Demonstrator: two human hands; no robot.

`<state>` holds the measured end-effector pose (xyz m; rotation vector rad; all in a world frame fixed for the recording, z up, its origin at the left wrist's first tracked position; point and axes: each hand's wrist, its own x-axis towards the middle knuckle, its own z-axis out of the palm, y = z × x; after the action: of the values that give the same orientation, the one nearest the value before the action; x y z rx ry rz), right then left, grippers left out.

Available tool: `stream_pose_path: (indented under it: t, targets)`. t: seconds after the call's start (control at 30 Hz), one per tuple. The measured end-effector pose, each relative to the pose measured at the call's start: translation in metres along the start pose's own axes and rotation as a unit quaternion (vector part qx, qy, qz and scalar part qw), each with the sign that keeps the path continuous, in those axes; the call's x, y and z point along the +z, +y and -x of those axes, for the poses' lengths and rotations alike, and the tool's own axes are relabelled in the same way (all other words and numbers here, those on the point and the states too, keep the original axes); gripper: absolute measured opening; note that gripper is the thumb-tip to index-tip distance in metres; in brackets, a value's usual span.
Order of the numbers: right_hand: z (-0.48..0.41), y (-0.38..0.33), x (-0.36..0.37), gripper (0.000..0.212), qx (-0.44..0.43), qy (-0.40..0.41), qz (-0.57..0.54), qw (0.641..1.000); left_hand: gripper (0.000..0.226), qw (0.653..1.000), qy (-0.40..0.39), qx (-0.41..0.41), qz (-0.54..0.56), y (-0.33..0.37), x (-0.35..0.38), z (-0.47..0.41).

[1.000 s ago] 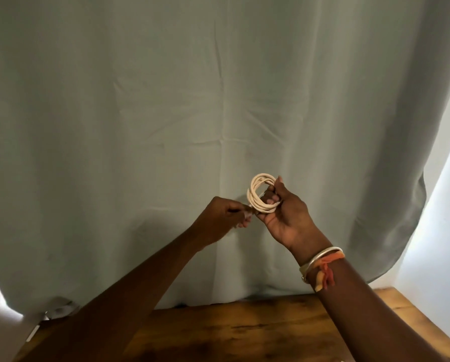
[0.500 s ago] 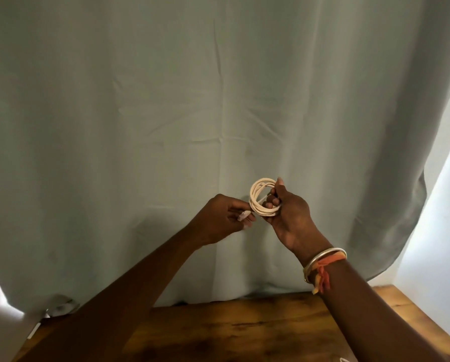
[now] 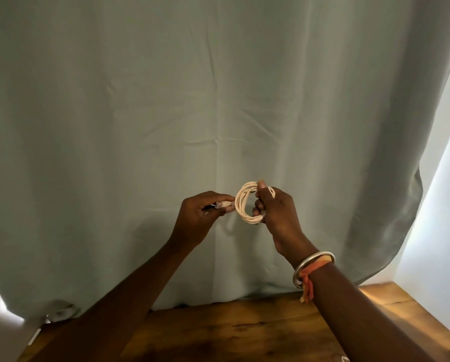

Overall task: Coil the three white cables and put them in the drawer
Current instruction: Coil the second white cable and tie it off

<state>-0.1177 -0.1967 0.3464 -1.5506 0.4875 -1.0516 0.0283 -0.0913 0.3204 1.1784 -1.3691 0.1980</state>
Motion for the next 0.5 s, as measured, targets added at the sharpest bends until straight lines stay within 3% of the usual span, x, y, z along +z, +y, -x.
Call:
stream_pose_path:
  t: [0.1, 0.2, 0.27, 0.4, 0.5]
  targets:
    - [0.002, 0.000, 0.004, 0.038, -0.005, -0.017, 0.017, 1.000, 0.018, 0.999, 0.047, 0.005, 0.015, 0.005, -0.001, 0.000]
    - [0.003, 0.000, 0.003, 0.039, -0.021, -0.046, 0.061, 0.997, 0.016, 0.988, 0.112, -0.071, 0.077, 0.009, -0.005, -0.005]
    - [0.002, 0.005, 0.001, 0.038, -0.042, -0.048, 0.114, 0.992, 0.012, 0.985, 0.124, -0.081, 0.086, 0.007, -0.012, -0.009]
    - [0.000, 0.017, -0.004, 0.036, -0.037, -0.008, 0.141, 0.989, 0.010, 0.999, -0.002, 0.048, -0.014, 0.012, -0.016, -0.010]
    - [0.001, 0.017, -0.004, 0.038, -0.004, -0.012, 0.106, 0.994, 0.016, 0.965, -0.093, 0.172, -0.177, 0.007, -0.013, -0.004]
